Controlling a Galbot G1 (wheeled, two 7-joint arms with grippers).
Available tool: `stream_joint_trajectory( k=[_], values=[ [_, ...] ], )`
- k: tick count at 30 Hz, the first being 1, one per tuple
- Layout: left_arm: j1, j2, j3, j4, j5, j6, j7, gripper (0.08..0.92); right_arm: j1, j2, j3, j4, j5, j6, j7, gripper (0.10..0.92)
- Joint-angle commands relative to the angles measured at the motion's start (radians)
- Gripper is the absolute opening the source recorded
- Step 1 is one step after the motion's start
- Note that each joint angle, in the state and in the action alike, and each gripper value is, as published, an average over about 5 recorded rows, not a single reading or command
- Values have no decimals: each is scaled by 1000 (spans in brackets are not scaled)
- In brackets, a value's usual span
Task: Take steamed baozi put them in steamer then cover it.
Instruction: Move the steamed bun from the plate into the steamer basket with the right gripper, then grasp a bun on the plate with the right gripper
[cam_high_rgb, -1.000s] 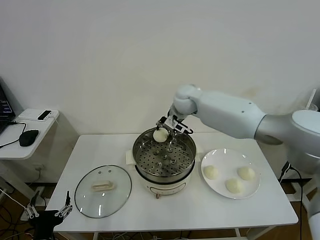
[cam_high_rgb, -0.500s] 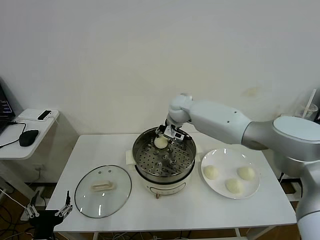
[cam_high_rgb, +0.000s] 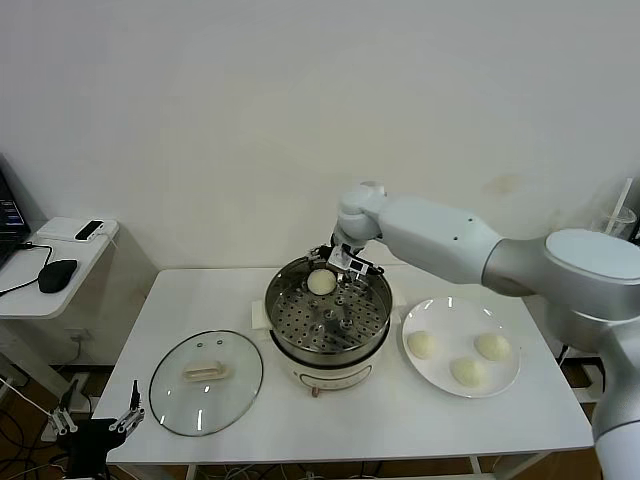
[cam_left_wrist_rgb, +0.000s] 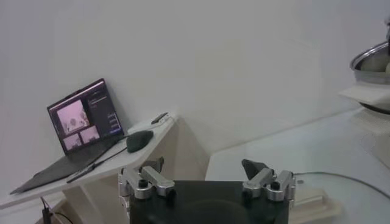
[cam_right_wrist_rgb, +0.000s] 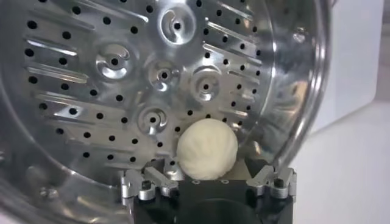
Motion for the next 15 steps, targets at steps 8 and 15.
stream_joint_trajectory(
  k=[8,15],
  values=[
    [-12,38,2,-28,-10,16,8,823,143,-376,52,306,220,-406,-160,823],
    [-19,71,17,-28,-10,16,10,823,99,-664,82,435,221,-493,-164,823]
  ],
)
